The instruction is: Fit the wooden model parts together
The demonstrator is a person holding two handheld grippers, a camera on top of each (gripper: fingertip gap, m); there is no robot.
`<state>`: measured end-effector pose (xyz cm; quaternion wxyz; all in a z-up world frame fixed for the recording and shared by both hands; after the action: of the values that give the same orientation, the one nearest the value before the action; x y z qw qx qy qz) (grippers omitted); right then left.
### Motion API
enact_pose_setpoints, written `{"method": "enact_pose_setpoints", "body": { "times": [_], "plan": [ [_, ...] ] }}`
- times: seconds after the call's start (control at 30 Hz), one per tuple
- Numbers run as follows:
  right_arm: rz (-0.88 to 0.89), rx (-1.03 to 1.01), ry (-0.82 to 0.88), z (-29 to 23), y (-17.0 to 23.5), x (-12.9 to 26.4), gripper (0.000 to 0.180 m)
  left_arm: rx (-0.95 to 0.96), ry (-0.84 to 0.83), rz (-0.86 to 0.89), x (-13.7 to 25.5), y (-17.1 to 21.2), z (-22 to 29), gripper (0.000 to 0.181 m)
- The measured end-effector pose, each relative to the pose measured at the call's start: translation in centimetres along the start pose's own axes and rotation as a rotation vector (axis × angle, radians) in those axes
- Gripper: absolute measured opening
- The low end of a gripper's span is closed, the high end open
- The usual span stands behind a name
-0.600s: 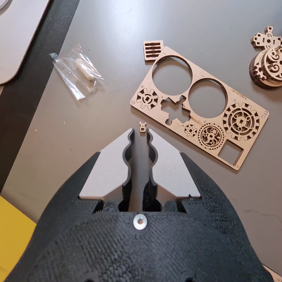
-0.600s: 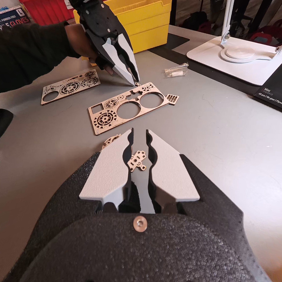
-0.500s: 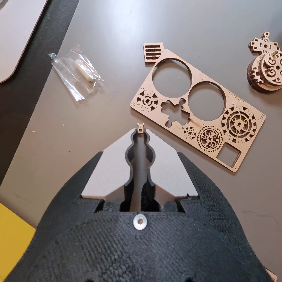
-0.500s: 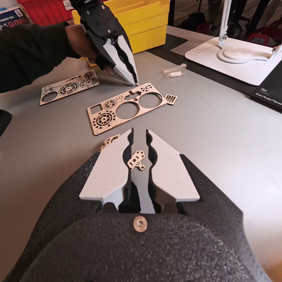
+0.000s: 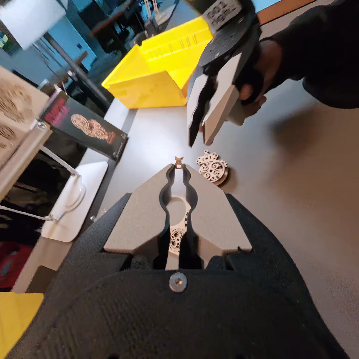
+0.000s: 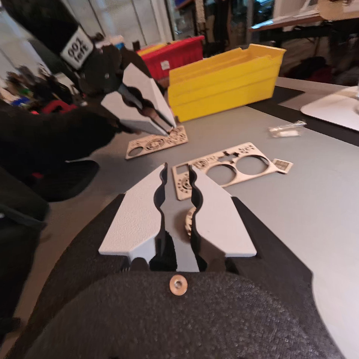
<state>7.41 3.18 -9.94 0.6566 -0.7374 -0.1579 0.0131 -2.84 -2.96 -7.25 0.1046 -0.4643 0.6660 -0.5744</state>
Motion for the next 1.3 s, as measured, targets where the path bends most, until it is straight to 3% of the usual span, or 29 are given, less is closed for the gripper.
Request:
{"method": "enact_pose_setpoints", "body": {
  "times": [0.2, 0.5, 0.57, 0.67, 0.8, 0.97, 1.2, 1.3],
  "plan": [
    [0.118, -0.114, -0.151, -3.3, -1.7, -1.2, 0.019, -0.116, -0.101, 0.021, 0.6, -1.4, 3.2, 0.006],
    [0.124, -0.096, -0.139, -4.1, -1.7, -1.6, 0.002, -0.159, -0.152, 0.008, 1.1, -1.7, 4.5, 0.006],
    [0.15, -0.041, -0.157, -4.4, -2.0, -1.4, 0.002, -0.097, -0.127, 0.058, 1.4, -1.9, 4.6, 0.009],
    [0.181, 0.142, -0.168, -5.4, -2.2, -0.8, 0.002, 0.186, -0.001, 0.194, 2.4, -2.2, 4.2, 0.029],
    [0.221, 0.348, -0.172, -7.1, -2.5, -0.5, 0.001, 0.482, 0.271, 0.292, 3.2, -1.8, 4.9, 0.02],
    [0.233, 0.403, -0.189, -7.8, -2.3, -0.6, 0.001, 0.49, 0.335, 0.341, 3.4, -2.0, 5.7, 0.001],
    [0.26, 0.448, -0.184, -8.1, -2.4, -0.6, 0.001, 0.498, 0.354, 0.349, 3.4, -1.6, 5.8, 0.011],
    [0.254, 0.462, -0.191, -8.4, -2.2, -0.7, 0.001, 0.509, 0.384, 0.361, 3.5, -1.6, 6.0, 0.003]
  ]
}}
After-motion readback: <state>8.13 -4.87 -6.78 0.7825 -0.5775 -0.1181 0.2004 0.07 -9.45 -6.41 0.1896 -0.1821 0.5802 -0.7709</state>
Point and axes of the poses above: each gripper's, where its closed fingertips meet, x back along the fingers, y out of its underside, z = x × y across the jaws, the point moved 5 cm from there along x, back along the fingers, and after that the axes turned 7 degrees about x, right-handed, at the moved point
